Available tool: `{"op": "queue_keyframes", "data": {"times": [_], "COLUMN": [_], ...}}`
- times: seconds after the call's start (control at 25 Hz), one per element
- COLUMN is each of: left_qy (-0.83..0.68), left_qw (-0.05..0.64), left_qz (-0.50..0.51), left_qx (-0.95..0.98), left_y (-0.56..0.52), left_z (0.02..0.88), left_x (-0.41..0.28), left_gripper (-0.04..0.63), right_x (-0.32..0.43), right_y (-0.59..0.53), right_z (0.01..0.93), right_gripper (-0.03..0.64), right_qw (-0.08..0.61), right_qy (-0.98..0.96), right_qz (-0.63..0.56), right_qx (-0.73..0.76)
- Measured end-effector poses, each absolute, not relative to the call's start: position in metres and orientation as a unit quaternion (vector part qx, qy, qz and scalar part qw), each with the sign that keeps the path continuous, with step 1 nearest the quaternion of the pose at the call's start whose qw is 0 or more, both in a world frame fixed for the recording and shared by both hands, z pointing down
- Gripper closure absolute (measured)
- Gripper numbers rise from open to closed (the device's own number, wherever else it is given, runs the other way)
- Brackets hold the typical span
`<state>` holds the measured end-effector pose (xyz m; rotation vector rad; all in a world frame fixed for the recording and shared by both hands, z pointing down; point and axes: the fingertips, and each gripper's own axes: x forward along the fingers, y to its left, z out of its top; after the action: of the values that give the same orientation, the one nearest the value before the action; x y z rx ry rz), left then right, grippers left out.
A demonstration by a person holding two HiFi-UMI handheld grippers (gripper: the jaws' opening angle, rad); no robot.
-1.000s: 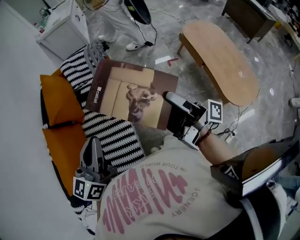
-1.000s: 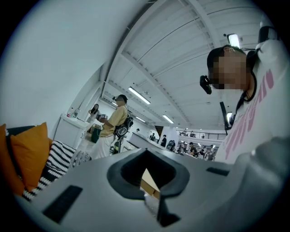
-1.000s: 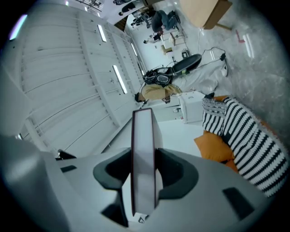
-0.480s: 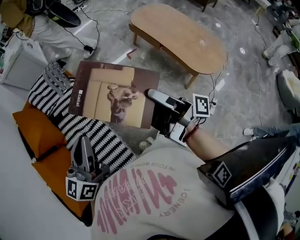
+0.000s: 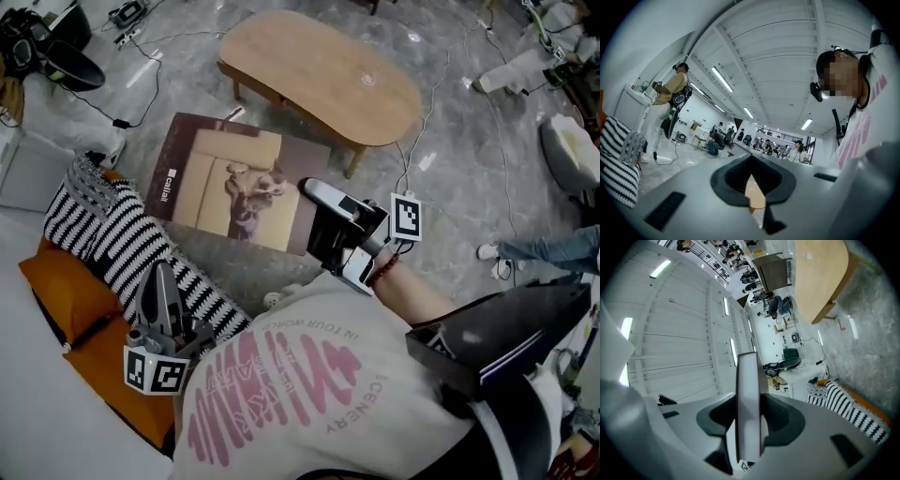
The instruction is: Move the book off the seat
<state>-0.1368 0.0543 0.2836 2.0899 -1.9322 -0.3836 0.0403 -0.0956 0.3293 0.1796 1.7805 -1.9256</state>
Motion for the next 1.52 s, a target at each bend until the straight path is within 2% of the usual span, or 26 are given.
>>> {"op": "queue_keyframes", "data": {"times": [0.16, 0.36, 0.84, 1.08, 1.52], "left_qy": [-0.641, -0.618, -0.570, -0.565, -0.528], "left_qw": [0.134, 0.143, 0.148, 0.150, 0.202], "left_qz": [-0.134, -0.124, -0.124, -0.127, -0.107], "left_qx": [0.743, 0.763, 0.799, 0.801, 0.818], "left_y": [0.028, -0.023, -0.104, -0.116, -0.153], "left_z": [0.291, 0.286, 0.293, 0.304, 0.331], "left_x": [-0.125, -0.067, 0.013, 0.022, 0.020], "left_gripper": [0.588, 0.588, 0.588, 0.588, 0.588], "right_x": [0.059, 0.122, 0.211, 0.230, 0.250], "right_y": [-0.107, -0.144, -0.197, -0.209, -0.219], "right_z": [0.340, 0.335, 0.352, 0.361, 0.390], "right_gripper": [0.445, 0.445, 0.445, 0.445, 0.445], "right_qw": [0.272, 0.294, 0.322, 0.334, 0.376], "right_qy": [0.661, 0.655, 0.653, 0.655, 0.633], "right_qz": [-0.698, -0.696, -0.686, -0.678, -0.670], "right_qx": [0.044, 0.027, -0.015, -0.026, -0.088]}}
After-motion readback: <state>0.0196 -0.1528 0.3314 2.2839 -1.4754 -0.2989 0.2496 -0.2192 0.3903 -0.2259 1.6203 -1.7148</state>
